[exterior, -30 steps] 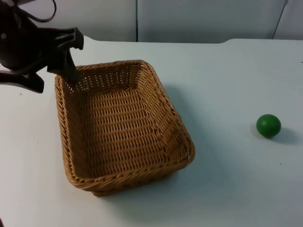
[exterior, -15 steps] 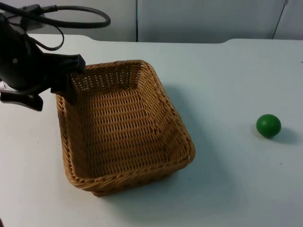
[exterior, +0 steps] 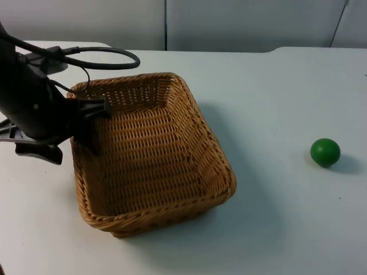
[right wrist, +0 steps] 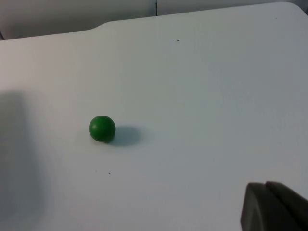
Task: Pick up the basket with the left hand and place the ball into the basket with the right hand.
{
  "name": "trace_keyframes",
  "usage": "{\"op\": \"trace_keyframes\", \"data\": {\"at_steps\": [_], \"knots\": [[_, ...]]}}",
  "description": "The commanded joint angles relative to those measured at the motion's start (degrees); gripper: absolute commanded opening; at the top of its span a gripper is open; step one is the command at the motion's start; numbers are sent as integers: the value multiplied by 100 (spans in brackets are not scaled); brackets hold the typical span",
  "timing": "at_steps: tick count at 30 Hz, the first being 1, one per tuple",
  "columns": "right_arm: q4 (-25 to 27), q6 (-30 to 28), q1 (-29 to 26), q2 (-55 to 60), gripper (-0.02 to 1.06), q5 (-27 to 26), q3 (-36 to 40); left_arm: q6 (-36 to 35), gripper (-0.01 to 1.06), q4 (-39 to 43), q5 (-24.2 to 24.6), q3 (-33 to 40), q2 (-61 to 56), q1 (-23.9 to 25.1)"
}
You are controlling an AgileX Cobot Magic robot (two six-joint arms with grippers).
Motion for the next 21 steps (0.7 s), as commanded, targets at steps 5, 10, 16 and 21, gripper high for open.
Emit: {"op": "trace_keyframes", "data": {"at_steps": [5, 10, 16, 21], "knots": [[14, -21, -40, -25, 0, -60, 31, 413, 47, -742, -266, -45, 256, -35], [14, -21, -40, -25, 0, -60, 31, 413, 9, -755, -417, -45, 301, -35], [14, -21, -40, -25, 0, -60, 31, 425, 0, -769, -267, -45, 239, -25], [14, -21, -40, -25, 0, -60, 31, 425, 0, -769, 136, -45, -58, 69]]}}
